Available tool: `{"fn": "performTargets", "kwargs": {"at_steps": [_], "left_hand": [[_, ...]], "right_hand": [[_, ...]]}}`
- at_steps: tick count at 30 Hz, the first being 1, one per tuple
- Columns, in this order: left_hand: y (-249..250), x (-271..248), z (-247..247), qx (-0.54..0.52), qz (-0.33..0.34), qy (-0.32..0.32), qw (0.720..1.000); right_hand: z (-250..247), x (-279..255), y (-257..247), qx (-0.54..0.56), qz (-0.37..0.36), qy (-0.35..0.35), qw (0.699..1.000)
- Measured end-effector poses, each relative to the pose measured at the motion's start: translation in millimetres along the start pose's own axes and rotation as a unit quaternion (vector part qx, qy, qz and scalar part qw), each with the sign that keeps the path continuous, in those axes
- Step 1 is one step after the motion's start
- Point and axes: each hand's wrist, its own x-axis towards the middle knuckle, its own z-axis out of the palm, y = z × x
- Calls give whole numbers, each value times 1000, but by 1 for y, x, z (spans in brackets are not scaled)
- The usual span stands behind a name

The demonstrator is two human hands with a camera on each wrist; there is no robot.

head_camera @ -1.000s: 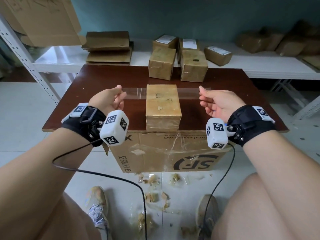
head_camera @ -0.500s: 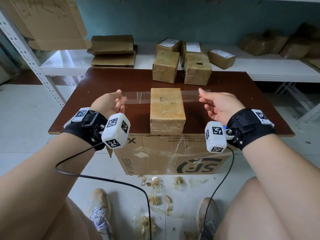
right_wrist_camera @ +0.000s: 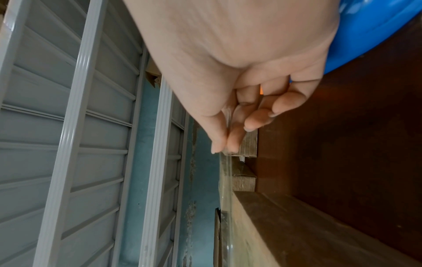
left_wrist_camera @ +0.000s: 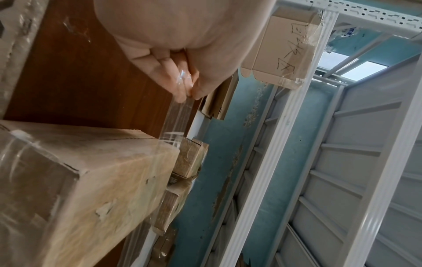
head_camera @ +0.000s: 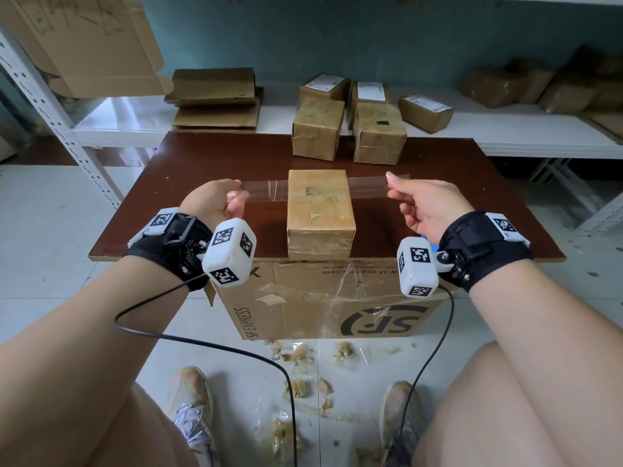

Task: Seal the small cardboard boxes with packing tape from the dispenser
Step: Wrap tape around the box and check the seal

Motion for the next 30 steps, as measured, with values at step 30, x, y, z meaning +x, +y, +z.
{"fn": "performTargets", "kwargs": {"at_steps": [30], "left_hand": [[-9, 31, -6, 11, 41, 44, 998]], "right_hand": [[11, 6, 12, -4, 15, 10, 1000]]}}
